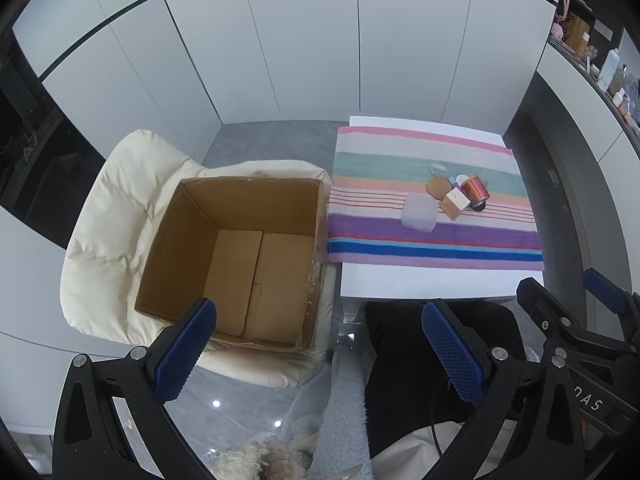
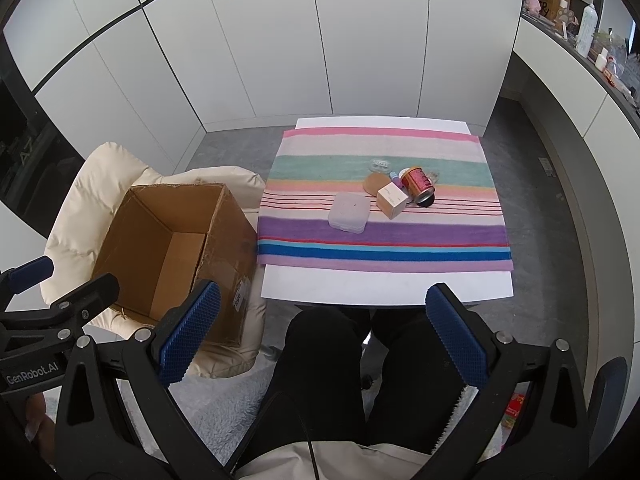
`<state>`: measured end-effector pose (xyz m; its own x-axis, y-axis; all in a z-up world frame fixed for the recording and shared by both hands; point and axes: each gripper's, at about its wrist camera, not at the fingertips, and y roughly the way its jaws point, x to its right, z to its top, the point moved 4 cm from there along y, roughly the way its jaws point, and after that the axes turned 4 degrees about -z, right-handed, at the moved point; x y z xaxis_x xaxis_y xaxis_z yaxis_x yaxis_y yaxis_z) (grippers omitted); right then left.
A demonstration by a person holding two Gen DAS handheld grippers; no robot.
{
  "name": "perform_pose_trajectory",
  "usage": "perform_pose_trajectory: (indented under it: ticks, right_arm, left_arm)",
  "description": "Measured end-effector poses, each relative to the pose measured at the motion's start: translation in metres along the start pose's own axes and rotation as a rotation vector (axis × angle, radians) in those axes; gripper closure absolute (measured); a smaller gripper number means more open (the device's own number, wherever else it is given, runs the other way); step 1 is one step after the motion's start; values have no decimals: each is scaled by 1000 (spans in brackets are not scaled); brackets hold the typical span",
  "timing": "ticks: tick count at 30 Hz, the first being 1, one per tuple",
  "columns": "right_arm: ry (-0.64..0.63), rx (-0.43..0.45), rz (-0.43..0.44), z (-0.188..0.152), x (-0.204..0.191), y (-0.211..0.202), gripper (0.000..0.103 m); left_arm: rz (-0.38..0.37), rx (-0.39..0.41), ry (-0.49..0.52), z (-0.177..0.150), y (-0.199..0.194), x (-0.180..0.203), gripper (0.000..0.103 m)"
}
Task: Organize objects
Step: 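Move both tools toward the objects on the striped cloth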
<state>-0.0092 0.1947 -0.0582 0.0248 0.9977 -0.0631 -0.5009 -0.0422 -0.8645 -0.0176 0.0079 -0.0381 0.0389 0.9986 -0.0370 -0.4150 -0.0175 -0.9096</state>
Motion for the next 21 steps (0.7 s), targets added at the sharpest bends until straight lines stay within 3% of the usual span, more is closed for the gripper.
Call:
perform_pose_trajectory:
  ticks: [21]
  right_arm:
    - [96,18,-31,16,83,4,0]
  left_arm:
    - [-18,-35,52,20,17,82,0]
